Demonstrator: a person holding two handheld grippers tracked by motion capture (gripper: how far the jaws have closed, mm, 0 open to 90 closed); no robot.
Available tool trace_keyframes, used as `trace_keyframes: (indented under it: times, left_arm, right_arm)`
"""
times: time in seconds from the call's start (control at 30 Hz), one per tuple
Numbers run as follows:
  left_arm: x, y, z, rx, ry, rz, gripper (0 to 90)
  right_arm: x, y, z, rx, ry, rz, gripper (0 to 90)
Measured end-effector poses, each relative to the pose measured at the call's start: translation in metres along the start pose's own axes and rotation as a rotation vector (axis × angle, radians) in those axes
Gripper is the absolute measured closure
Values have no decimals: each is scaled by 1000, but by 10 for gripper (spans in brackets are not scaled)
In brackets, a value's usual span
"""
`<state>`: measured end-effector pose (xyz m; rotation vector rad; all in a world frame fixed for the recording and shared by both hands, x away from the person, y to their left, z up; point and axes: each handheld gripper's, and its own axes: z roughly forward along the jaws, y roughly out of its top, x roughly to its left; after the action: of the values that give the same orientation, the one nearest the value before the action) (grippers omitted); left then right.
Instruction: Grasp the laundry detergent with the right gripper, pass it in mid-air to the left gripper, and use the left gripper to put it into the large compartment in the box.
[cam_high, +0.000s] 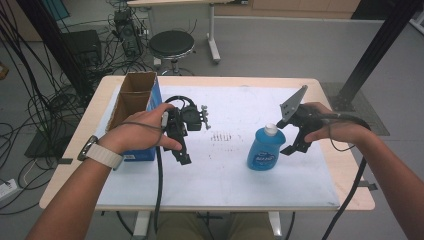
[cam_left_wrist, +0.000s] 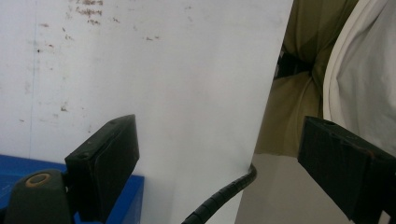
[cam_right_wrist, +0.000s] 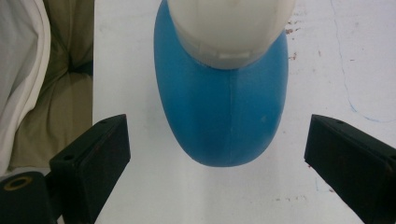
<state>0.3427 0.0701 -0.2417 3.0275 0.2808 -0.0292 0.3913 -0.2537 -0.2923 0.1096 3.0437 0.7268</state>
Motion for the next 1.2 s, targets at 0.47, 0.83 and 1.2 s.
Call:
trace_keyframes:
  times: [0.47,0.83,1.2]
  left_arm:
    - [0,-1,0,-3,-1,-3,131]
    - [1,-1,0,-2,0,-5,131]
    - [1,-3,0,-6,1,-8,131]
  right_arm:
    - [-1,0,1,-2,1,5,69]
    - [0,0,2,-4,1,3,69]
    - [-1,1,3,-5,-1,-1,69]
